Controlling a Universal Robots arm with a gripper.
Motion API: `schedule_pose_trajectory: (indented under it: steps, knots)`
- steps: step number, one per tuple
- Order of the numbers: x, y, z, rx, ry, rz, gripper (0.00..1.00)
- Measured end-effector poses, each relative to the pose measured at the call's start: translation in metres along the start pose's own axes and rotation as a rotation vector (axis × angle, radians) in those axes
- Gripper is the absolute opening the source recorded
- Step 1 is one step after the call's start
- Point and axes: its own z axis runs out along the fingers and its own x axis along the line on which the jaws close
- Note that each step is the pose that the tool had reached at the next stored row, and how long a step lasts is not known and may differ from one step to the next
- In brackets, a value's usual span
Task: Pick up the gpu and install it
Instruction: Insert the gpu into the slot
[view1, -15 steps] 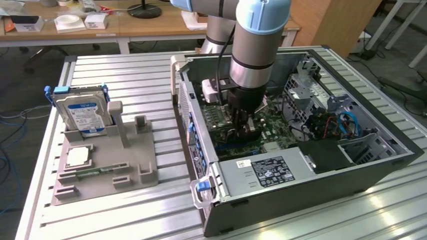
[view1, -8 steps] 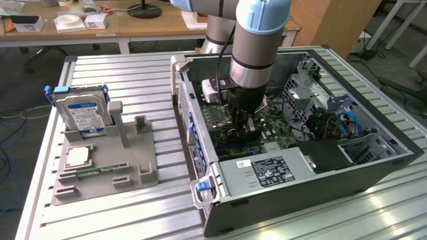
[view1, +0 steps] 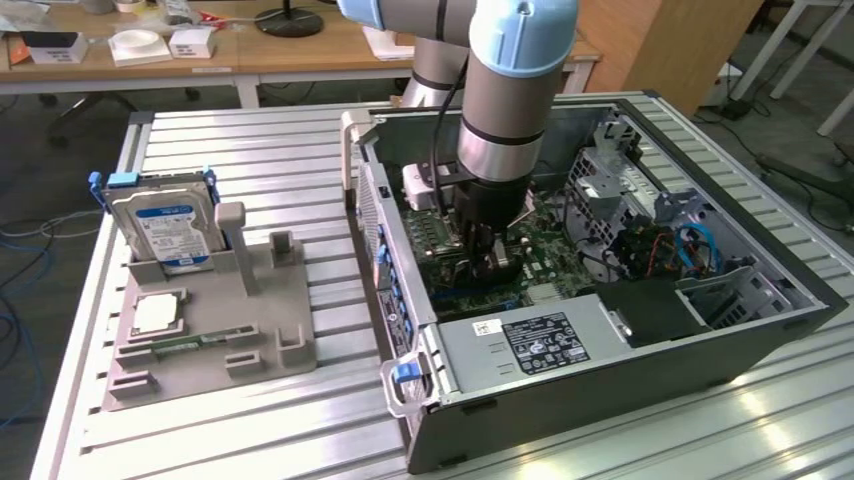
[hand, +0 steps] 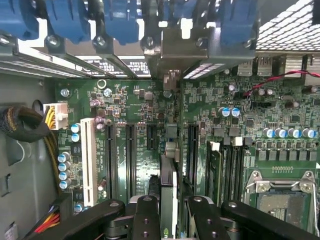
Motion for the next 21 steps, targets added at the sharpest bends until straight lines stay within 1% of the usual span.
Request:
schedule_pose_trajectory:
  steps: [13,14,15,16,17,21]
  knots:
    - [0.0,0.0002,0.0007,0.0003,-0.0006,0.0,0.26]
    - [0.0,0.0003,0.0011,0.0008,-0.0031,0.001,0.27]
    - [0.0,0.0003,0.0006,0.0015,-0.0029,0.001,0.27]
    - [0.0,0.0002,-0.001,0.0017,-0.002,0.001,0.34]
    - [0.0,0.0001,-0.0041,0.0012,-0.0004,0.0,0.34]
    - [0.0,-0.001,-0.0193,0.0038,-0.0007,0.0,0.34]
